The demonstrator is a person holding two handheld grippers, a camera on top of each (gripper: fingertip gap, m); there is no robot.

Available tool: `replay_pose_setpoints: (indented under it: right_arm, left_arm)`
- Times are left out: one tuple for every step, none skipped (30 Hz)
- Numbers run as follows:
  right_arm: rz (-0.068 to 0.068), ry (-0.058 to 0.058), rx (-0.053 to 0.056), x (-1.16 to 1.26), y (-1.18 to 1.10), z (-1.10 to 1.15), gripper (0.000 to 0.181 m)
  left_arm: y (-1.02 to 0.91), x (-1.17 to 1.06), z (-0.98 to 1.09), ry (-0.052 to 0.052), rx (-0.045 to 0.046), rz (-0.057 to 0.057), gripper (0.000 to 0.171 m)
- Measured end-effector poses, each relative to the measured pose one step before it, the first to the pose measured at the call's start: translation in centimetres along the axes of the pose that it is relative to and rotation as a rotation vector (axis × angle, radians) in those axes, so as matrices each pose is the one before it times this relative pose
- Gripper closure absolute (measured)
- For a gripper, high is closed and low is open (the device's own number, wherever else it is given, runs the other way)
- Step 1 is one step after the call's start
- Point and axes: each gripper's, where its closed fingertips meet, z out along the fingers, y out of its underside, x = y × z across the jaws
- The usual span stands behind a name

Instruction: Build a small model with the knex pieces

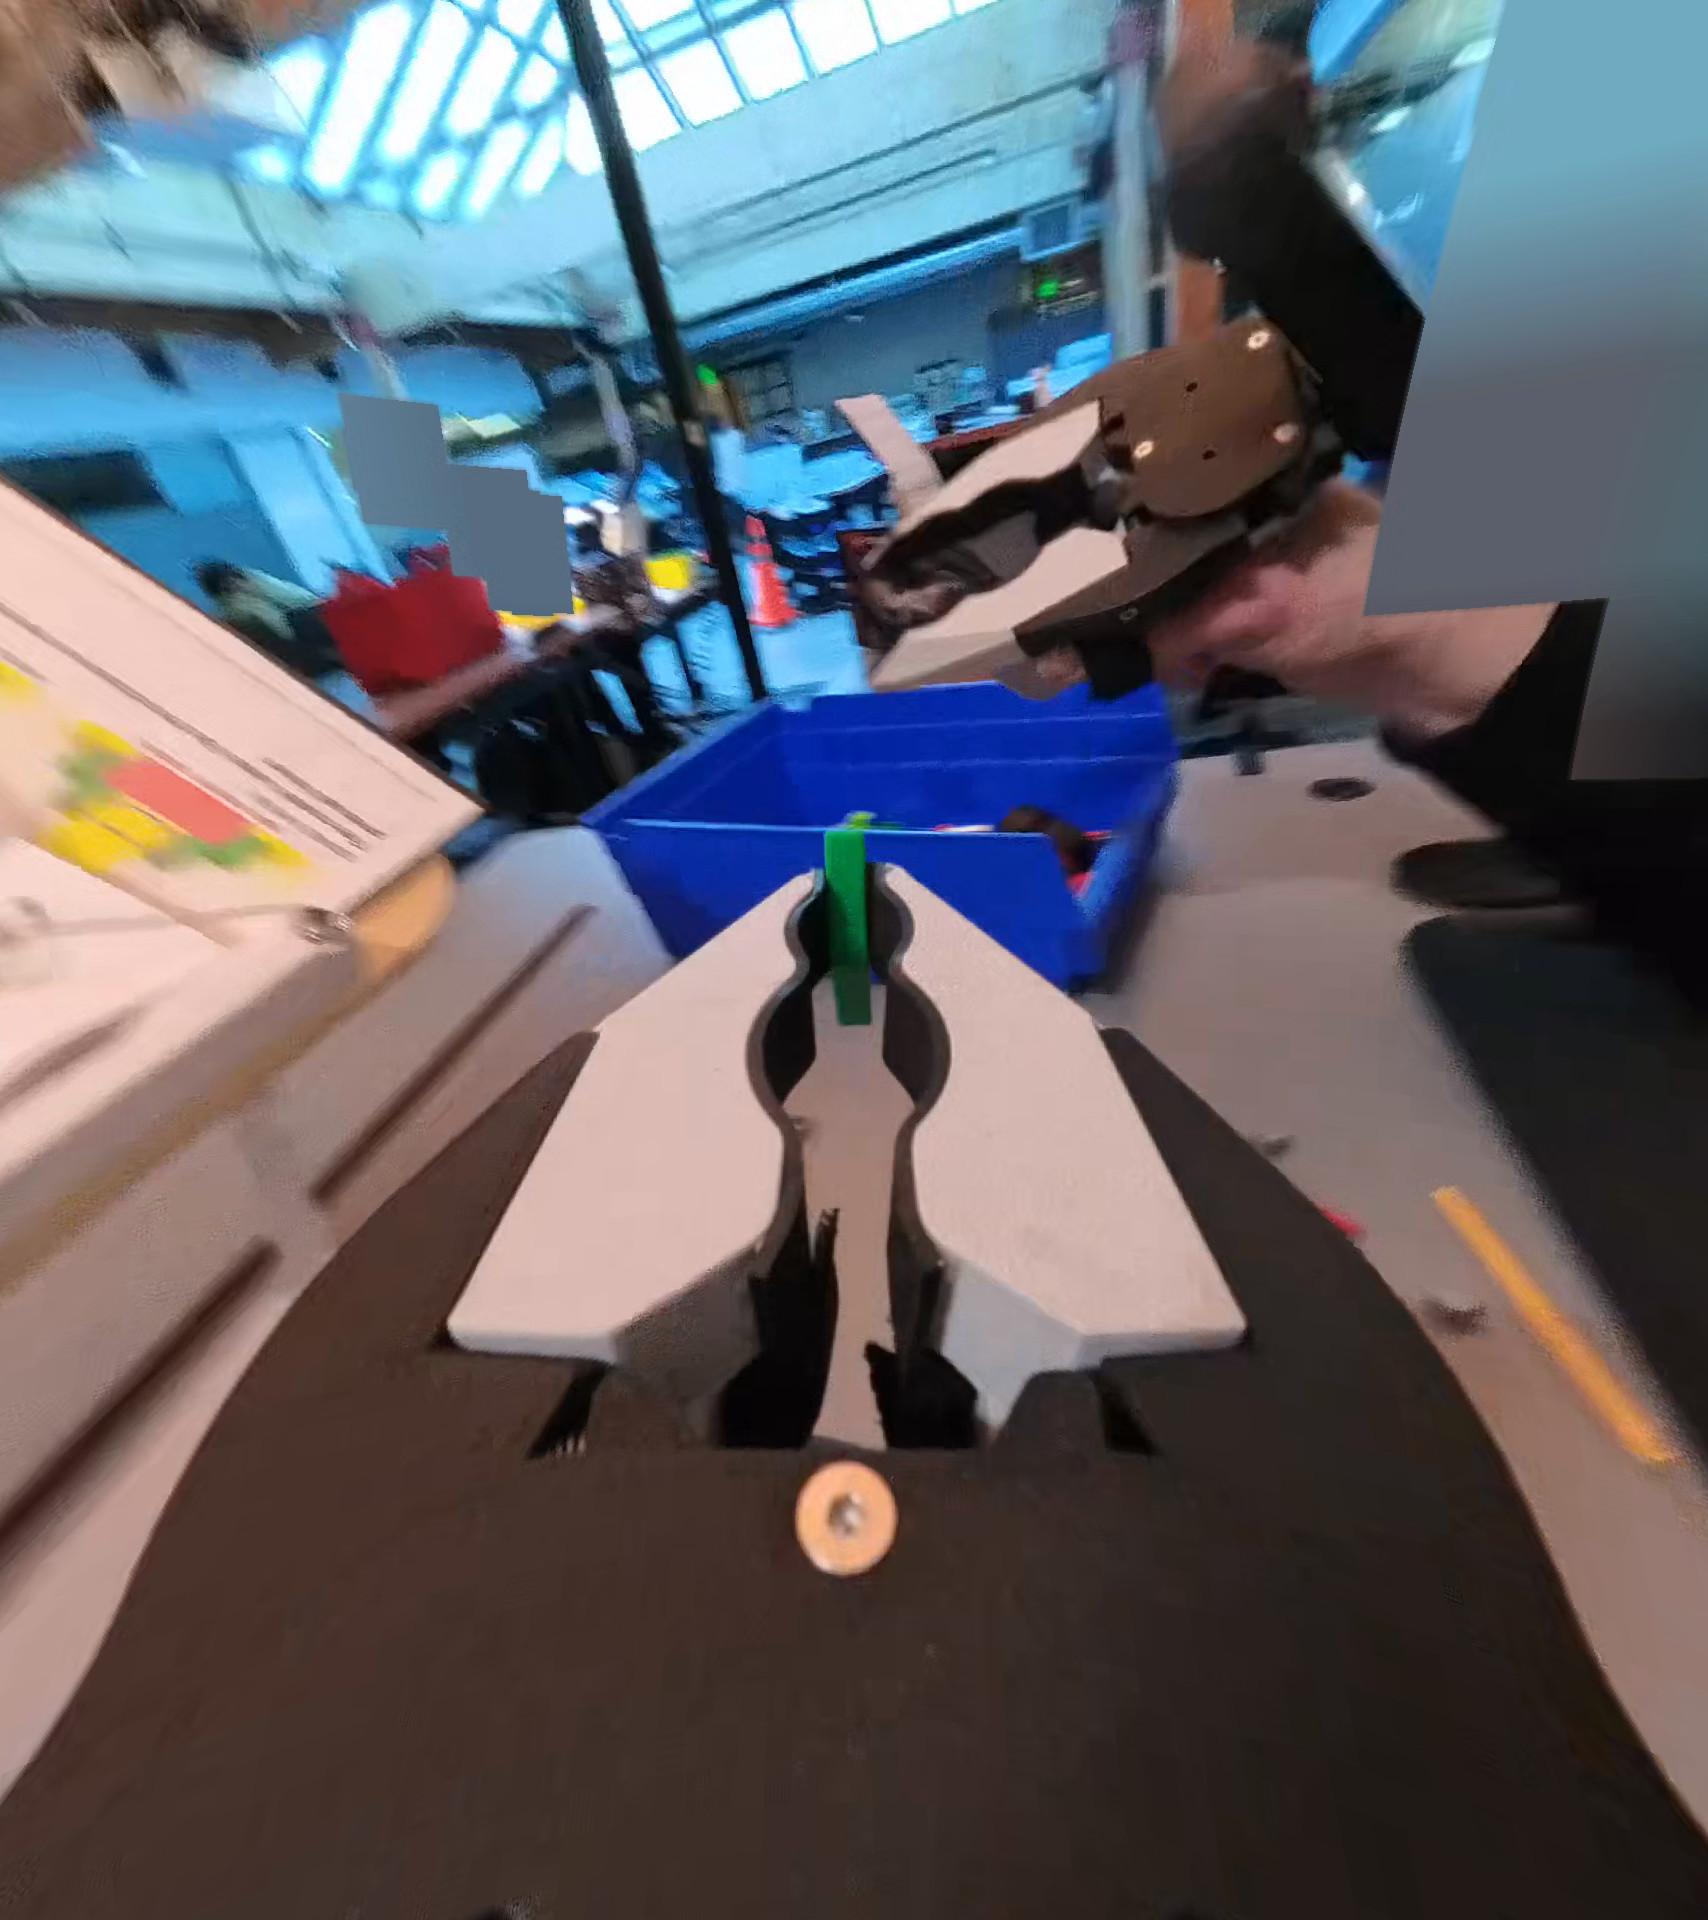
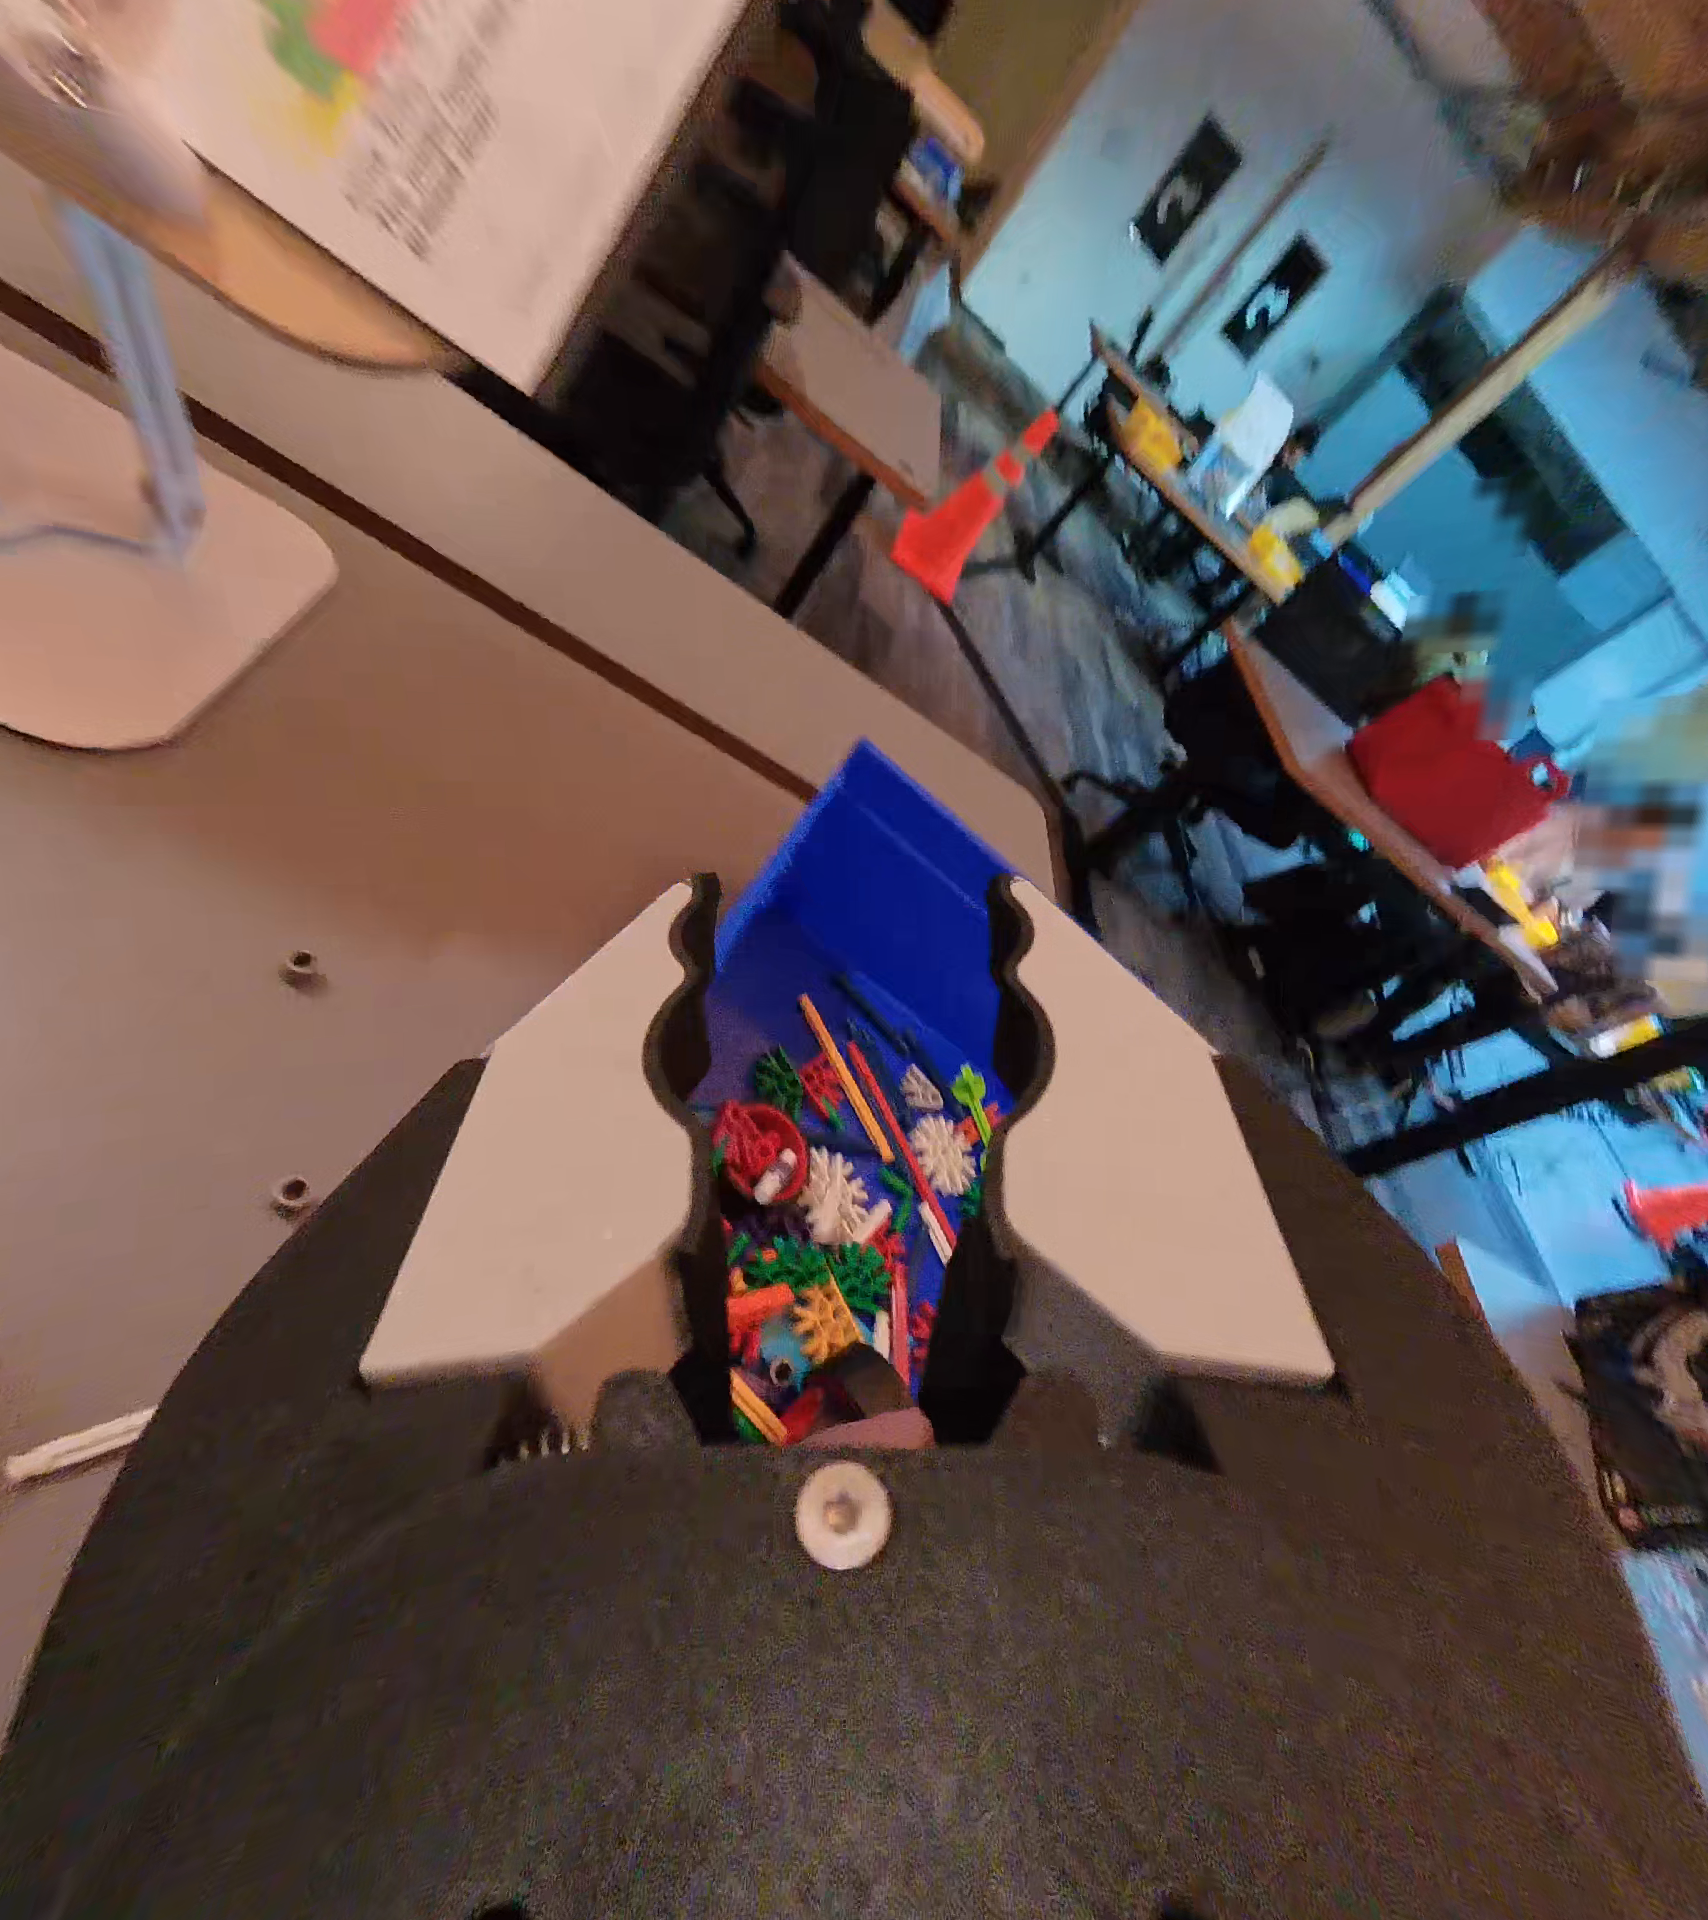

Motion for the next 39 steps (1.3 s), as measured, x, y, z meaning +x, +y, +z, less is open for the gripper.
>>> replay_pose_setpoints:
  right_arm:
    - [-0.0335,-0.0555,0.0725,-1.787,-1.959,-0.870,0.130]
    - [-0.0452,-0.0718,0.0875,-2.356,-2.203,-0.758,0.128]
    - [-0.0584,-0.0707,0.0713,-2.548,-1.998,-0.406,0.127]
    - [-0.0723,-0.0431,0.0413,-2.266,-1.508,0.034,0.123]
    - [-0.0773,-0.0312,0.0270,-2.119,-1.255,0.279,0.120]
    - [-0.0750,-0.0270,0.0302,-2.001,-1.239,0.394,0.119]
    - [-0.0677,-0.0100,0.0214,-1.586,-1.061,0.561,0.119]
    - [-0.0611,0.0037,0.0015,-1.051,-0.661,0.594,0.119]
    - [-0.0451,0.0347,-0.0017,-0.242,-0.457,0.434,0.119]
    - [-0.0128,0.0293,-0.0004,-0.035,-0.295,0.397,0.126]
    - [0.0130,-0.0050,0.0013,-0.372,-0.231,0.316,0.131]
    - [0.0182,0.0100,0.0065,-0.084,-0.235,0.136,0.141]
    - [0.0069,0.0223,0.0076,0.169,-0.179,-0.008,0.148]
    - [-0.0018,0.0038,0.0089,0.020,-0.134,-0.093,0.148]
    - [0.0075,-0.0052,0.0056,0.017,-0.067,-0.098,0.148]
    - [0.0182,-0.0113,-0.0044,-0.018,0.059,-0.018,0.148]
    - [0.0113,-0.0083,-0.0042,0.019,0.095,0.016,0.148]
    - [0.0012,0.0079,-0.0031,0.265,0.158,-0.041,0.148]
    - [0.0012,0.0177,-0.0102,0.510,0.312,-0.065,0.148]
    - [0.0030,0.0161,-0.0148,0.612,0.448,-0.102,0.148]
    - [0.0034,0.0231,-0.0216,0.872,0.650,-0.213,0.148]
    - [0.0034,0.0280,-0.0267,1.115,0.871,-0.261,0.148]
    - [0.0062,0.0255,-0.0333,1.245,1.154,-0.107,0.148]
    - [0.0116,0.0315,-0.0482,1.485,1.537,-0.059,0.148]
    - [0.0163,0.0350,-0.0579,1.652,1.842,0.005,0.148]
    - [0.0230,0.0195,-0.0654,1.480,2.129,0.191,0.148]
    - [0.0314,0.0084,-0.0744,1.298,2.360,0.347,0.148]
    - [0.0347,0.0136,-0.0641,1.301,2.241,0.452,0.148]
    - [0.0400,0.0042,-0.0559,1.047,2.091,0.546,0.148]
    - [0.0516,-0.0247,-0.0799,0.528,2.341,0.763,0.148]
    - [0.0501,-0.0295,-0.0910,0.337,2.345,0.885,0.147]
    - [0.0332,-0.0053,-0.0577,0.501,1.711,0.805,0.142]
    - [0.0270,-0.0067,-0.0308,0.327,1.130,0.694,0.138]
    - [0.0325,-0.0251,-0.0431,-0.040,1.102,0.646,0.130]
    - [0.0217,-0.0087,-0.0421,0.098,0.887,0.437,0.120]
    - [-0.0007,0.0201,0.0014,0.321,0.149,0.073,0.115]
    - [-0.0053,0.0151,0.0277,0.120,-0.356,-0.182,0.118]
    - [0.0038,-0.0004,0.0216,-0.101,-0.373,-0.214,0.124]
    - [0.0013,-0.0014,0.0185,-0.176,-0.385,-0.197,0.125]
  left_arm:
    - [0.274,0.444,0.182,0.0579,-0.01306,-0.0751,0.168]
    - [-0.117,-0.071,0.009,0.0156,0.01705,-0.0541,0.168]
    - [-0.146,-0.232,-0.033,0.0021,0.01664,-0.0531,0.168]
    - [0.030,-0.017,0.028,0.0162,0.00180,-0.0563,0.168]
    - [-0.053,0.050,0.001,0.0184,0.00676,-0.0538,0.167]
    - [-0.113,0.086,-0.020,0.0170,0.01235,-0.0497,0.167]
    - [0.014,0.285,0.033,0.0255,0.00531,-0.0409,0.167]
    - [0.193,0.484,0.112,0.0342,-0.00722,-0.0295,0.167]
    - [0.100,0.108,0.091,0.0055,0.00034,-0.0178,0.167]
    - [0.115,0.084,0.091,0.0012,-0.00084,-0.0115,0.167]
    - [0.115,0.356,0.114,0.0180,-0.00374,-0.0104,0.167]
    - [0.021,0.187,0.066,0.0058,0.00159,-0.0088,0.167]
    - [-0.026,0.093,0.003,0.0009,0.00552,-0.0053,0.167]
    - [-0.059,0.102,-0.064,0.0080,0.00532,-0.0094,0.167]
    - [-0.033,0.168,-0.023,0.0141,0.00325,-0.0091,0.167]
    - [0.012,0.026,0.041,0.0002,0.00117,-0.0008,0.167]
    - [0.058,-0.092,0.069,-0.0099,-0.00342,0.0060,0.167]
    - [-0.050,-0.067,0.010,-0.0078,0.00095,0.0074,0.167]
    - [-0.237,-0.109,-0.094,-0.0073,0.00837,0.0087,0.166]
    - [-0.323,-0.247,-0.198,-0.0105,0.00814,0.0058,0.164]
    - [-0.222,-0.494,-0.219,-0.0264,-0.00310,0.0187,0.160]
    - [-0.175,-0.566,-0.256,-0.0344,-0.01159,0.0410,0.161]
    - [-0.243,-0.676,-0.315,-0.0364,-0.01108,0.0432,0.159]
    - [-0.253,-0.761,-0.377,-0.0345,-0.01445,0.0424,0.159]
    - [-0.022,-0.837,-0.368,-0.0345,-0.03108,0.0559,0.158]
    - [0.324,-0.849,-0.325,-0.0256,-0.05308,0.0504,0.156]
    - [0.781,-0.762,-0.313,-0.0095,-0.07531,0.0387,0.156]
    - [1.157,-0.903,-0.323,-0.0168,-0.09147,0.0435,0.153]
    - [1.296,-0.871,-0.409,-0.0219,-0.08861,0.0651,0.153]
    - [1.557,-1.024,-0.455,-0.0370,-0.09755,0.0841,0.152]
    - [1.550,-1.463,-0.498,-0.0679,-0.08531,0.0825,0.151]
    - [1.435,-1.646,-0.441,-0.0775,-0.06543,0.0602,0.153]
    - [1.560,-1.088,-0.253,-0.0383,-0.06673,0.0319,0.156]
    - [1.766,-0.010,-0.035,0.0296,-0.07468,0.0048,0.155]
    - [1.533,0.337,0.070,0.0434,-0.05468,-0.0001,0.152]
    - [1.330,0.110,0.213,0.0200,-0.03669,0.0057,0.153]
    - [1.626,0.220,0.395,0.0236,-0.05740,0.0132,0.153]
    - [1.594,-0.136,0.497,0.0011,-0.05424,0.0261,0.151]
    - [1.265,-0.579,0.544,-0.0258,-0.03703,0.0234,0.151]
